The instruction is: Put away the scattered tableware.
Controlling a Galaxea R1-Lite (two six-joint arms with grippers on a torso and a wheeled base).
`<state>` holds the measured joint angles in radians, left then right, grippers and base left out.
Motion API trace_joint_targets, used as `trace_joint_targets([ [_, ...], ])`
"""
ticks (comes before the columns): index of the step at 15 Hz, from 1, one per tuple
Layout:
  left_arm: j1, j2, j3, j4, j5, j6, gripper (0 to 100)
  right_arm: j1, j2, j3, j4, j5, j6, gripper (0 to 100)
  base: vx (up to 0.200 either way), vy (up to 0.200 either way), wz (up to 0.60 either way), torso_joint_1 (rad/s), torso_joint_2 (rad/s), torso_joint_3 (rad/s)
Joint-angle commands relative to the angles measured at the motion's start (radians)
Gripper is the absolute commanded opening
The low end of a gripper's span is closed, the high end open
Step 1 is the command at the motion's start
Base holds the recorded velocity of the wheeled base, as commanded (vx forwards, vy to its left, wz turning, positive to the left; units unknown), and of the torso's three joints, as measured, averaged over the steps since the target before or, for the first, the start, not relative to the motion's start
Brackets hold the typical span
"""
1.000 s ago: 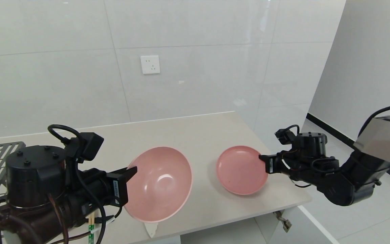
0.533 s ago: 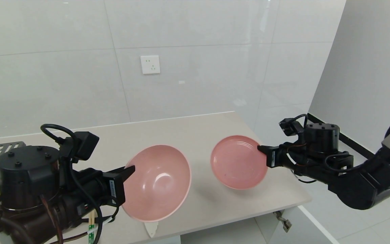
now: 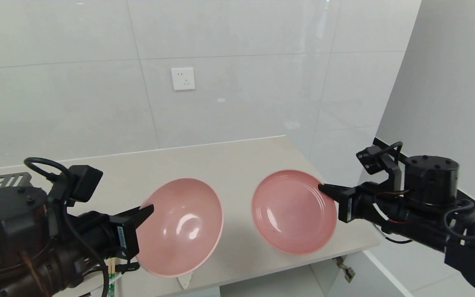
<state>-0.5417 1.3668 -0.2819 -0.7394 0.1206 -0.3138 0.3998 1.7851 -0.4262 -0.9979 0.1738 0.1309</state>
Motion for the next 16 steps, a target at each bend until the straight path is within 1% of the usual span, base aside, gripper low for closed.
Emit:
trace_joint_targets([
  [1, 0.019, -0.078, 0.030, 0.000, 0.001, 0.001, 0, 0.002, -0.168, 0.098, -0.001, 0.006, 0.001, 0, 0.000, 0.000, 0.00, 0.000, 0.00, 0.000],
  [2, 0.026, -0.114, 0.041, 0.002, 0.001, 0.001, 0, 0.002, -0.219, 0.129, 0.001, 0.006, 0.001, 0, 0.000, 0.000, 0.00, 0.000, 0.00, 0.000],
  [3, 0.028, -0.117, 0.041, 0.002, 0.001, 0.001, 0, 0.002, -0.222, 0.130, 0.001, 0.006, 0.001, 0, 0.000, 0.000, 0.00, 0.000, 0.00, 0.000],
  [4, 0.054, -0.183, 0.053, 0.005, 0.002, 0.001, 0, 0.002, -0.300, 0.184, 0.001, 0.006, 0.001, 0, 0.000, 0.000, 0.00, 0.000, 0.00, 0.000],
  [6, 0.080, -0.236, 0.061, 0.014, 0.002, 0.005, 0, 0.001, -0.351, 0.214, 0.001, 0.006, 0.000, 0, 0.000, 0.000, 0.00, 0.000, 0.00, 0.000],
  [7, 0.091, -0.281, 0.092, 0.014, 0.002, 0.007, 0, 0.001, -0.398, 0.231, 0.001, 0.006, 0.000, 0, 0.000, 0.000, 0.00, 0.000, 0.00, 0.000],
  [9, 0.091, -0.359, 0.153, 0.023, 0.002, 0.007, 0, -0.006, -0.458, 0.273, 0.001, 0.004, 0.001, 0, 0.000, 0.000, 0.00, 0.000, 0.00, 0.000],
  [11, 0.105, -0.443, 0.185, 0.061, 0.002, 0.007, 0, -0.009, -0.520, 0.311, 0.001, 0.003, 0.001, 0, 0.000, 0.000, 0.00, 0.000, 0.00, 0.000],
  [12, 0.124, -0.483, 0.184, 0.094, 0.002, 0.015, 0, -0.010, -0.544, 0.322, 0.004, 0.000, 0.001, 0, 0.000, 0.000, 0.00, 0.000, 0.00, 0.000],
  [14, 0.155, -0.594, 0.184, 0.179, -0.001, 0.081, 0, -0.047, -0.595, 0.326, 0.024, 0.000, 0.001, 0, 0.000, 0.000, 0.00, 0.000, 0.00, 0.000],
  [15, 0.175, -0.647, 0.184, 0.222, -0.003, 0.102, 0, -0.059, -0.625, 0.328, 0.045, 0.000, 0.000, 0, 0.000, 0.000, 0.00, 0.000, 0.00, 0.000],
  [16, 0.190, -0.693, 0.182, 0.255, -0.003, 0.114, 0, -0.065, -0.658, 0.326, 0.068, -0.002, -0.002, 0, 0.000, 0.000, 0.00, 0.000, 0.00, 0.000],
])
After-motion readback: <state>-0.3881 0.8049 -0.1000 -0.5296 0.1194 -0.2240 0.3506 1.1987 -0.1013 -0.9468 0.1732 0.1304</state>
